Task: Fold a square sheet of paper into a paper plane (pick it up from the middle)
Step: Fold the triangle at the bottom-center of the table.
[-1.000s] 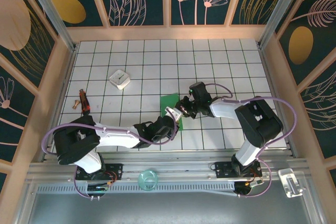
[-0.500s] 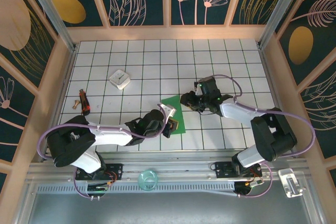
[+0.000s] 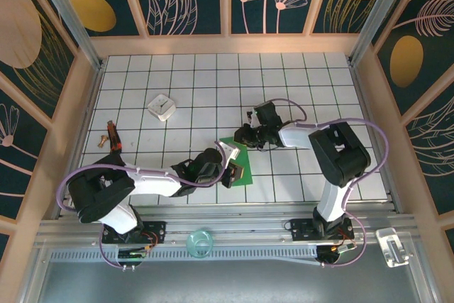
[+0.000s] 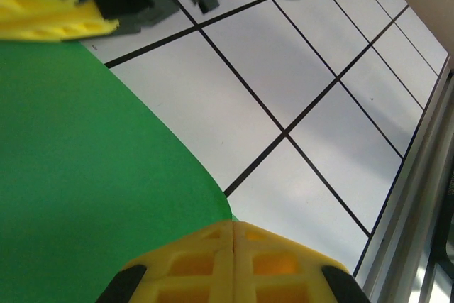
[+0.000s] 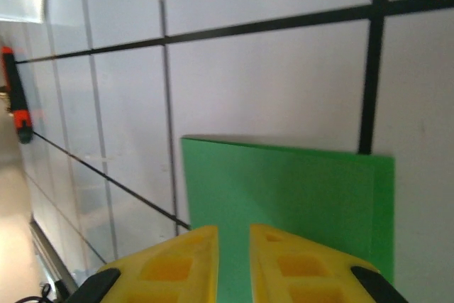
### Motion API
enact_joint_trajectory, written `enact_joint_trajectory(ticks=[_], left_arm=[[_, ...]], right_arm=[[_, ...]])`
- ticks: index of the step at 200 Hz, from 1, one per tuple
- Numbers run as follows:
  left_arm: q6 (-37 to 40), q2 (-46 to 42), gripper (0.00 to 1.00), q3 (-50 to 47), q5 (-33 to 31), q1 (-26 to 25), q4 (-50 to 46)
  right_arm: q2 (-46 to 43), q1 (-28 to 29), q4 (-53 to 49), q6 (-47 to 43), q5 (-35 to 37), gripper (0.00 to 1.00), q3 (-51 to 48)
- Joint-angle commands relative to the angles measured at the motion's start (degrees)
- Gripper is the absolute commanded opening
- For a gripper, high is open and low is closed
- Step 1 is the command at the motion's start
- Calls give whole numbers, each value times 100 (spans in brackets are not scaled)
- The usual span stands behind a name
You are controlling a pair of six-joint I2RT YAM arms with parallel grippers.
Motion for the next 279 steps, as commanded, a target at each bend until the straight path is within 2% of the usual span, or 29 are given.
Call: enact_joint_trajectory(ticks=[1, 122, 185, 279], left_arm=[[-93, 84, 0, -37, 129, 114, 226], [-22, 389, 0, -49, 946, 878, 244], [59, 577, 0, -42, 1099, 1265, 160], [74, 745, 0, -5, 1137, 1419, 87]], right_arm=[[144, -31, 111, -350, -36, 17, 58], [305, -67, 46, -722, -56, 16, -174], [283, -68, 28, -757, -4, 16, -215], [328, -68, 32, -766, 5, 15, -237]])
